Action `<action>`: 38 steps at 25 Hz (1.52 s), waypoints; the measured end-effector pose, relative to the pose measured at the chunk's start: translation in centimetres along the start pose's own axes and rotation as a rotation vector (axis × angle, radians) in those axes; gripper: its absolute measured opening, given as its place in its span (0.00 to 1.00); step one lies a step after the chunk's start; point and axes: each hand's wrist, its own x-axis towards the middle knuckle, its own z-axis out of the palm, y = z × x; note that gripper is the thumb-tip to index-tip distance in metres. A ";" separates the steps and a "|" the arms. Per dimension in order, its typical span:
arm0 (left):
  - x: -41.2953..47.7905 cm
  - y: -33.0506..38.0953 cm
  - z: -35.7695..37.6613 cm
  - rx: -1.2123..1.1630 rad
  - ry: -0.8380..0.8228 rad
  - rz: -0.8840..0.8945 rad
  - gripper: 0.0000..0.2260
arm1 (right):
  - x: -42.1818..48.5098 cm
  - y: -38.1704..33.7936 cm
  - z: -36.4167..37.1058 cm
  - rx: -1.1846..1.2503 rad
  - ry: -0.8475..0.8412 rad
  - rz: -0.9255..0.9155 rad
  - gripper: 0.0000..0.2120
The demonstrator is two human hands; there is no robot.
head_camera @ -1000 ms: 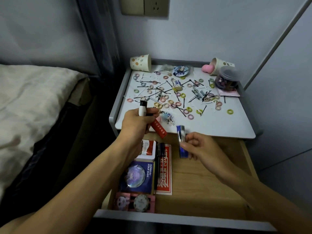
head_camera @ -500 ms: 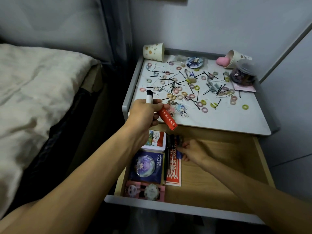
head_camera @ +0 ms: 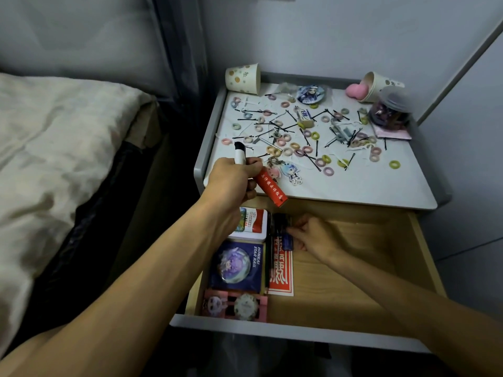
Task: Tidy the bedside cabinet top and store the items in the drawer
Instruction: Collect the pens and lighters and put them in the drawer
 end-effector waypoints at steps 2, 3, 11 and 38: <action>0.0 0.1 0.1 -0.017 -0.044 0.005 0.02 | -3.0 -2.2 -1.8 -0.005 -0.017 -0.117 0.04; 0.0 0.1 0.2 -0.026 -0.085 -0.003 0.02 | -4.7 -3.5 -3.0 0.064 -0.062 -0.150 0.07; -1.8 -1.1 2.5 0.108 -0.474 -0.056 0.05 | -9.1 -6.2 -6.5 0.915 -0.494 0.037 0.21; -0.4 0.4 0.8 0.005 0.026 -0.073 0.21 | 1.1 0.8 -1.4 0.094 -0.068 0.176 0.08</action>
